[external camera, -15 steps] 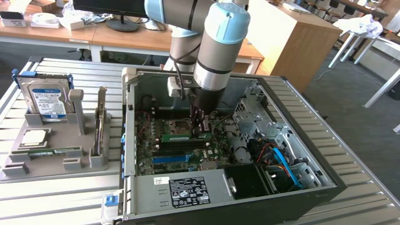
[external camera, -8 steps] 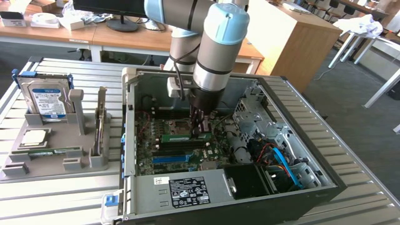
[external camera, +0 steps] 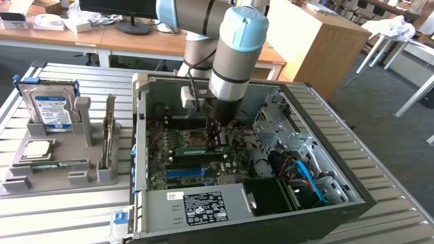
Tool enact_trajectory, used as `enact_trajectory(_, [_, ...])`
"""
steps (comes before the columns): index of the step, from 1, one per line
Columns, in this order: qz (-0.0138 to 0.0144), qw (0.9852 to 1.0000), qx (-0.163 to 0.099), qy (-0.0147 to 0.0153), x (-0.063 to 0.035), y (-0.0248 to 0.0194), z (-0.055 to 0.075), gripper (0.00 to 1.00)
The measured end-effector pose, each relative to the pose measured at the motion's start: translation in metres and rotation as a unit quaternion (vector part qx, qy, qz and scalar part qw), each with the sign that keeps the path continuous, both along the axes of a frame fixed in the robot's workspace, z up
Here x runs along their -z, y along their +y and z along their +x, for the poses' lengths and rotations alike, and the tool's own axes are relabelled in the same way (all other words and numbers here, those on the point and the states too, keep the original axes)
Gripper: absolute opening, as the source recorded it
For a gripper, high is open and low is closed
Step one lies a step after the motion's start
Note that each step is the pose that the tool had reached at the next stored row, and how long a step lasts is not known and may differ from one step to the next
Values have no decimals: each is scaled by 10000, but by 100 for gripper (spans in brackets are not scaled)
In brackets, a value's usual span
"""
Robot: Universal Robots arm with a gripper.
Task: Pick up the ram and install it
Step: 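Insert the ram into the slot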
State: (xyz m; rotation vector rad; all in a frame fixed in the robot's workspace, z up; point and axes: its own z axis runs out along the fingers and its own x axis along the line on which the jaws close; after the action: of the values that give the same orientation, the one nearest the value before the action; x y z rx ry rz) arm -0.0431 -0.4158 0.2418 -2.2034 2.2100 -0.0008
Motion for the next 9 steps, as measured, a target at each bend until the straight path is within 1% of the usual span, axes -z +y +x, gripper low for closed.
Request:
enact_trajectory(6, [1, 10000, 1, -1, 2, 1, 0, 12])
enact_trajectory(7, [1, 10000, 1, 4, 2, 1, 0, 12])
enact_trajectory(9, [2, 10000, 1, 36, 2, 1, 2, 12])
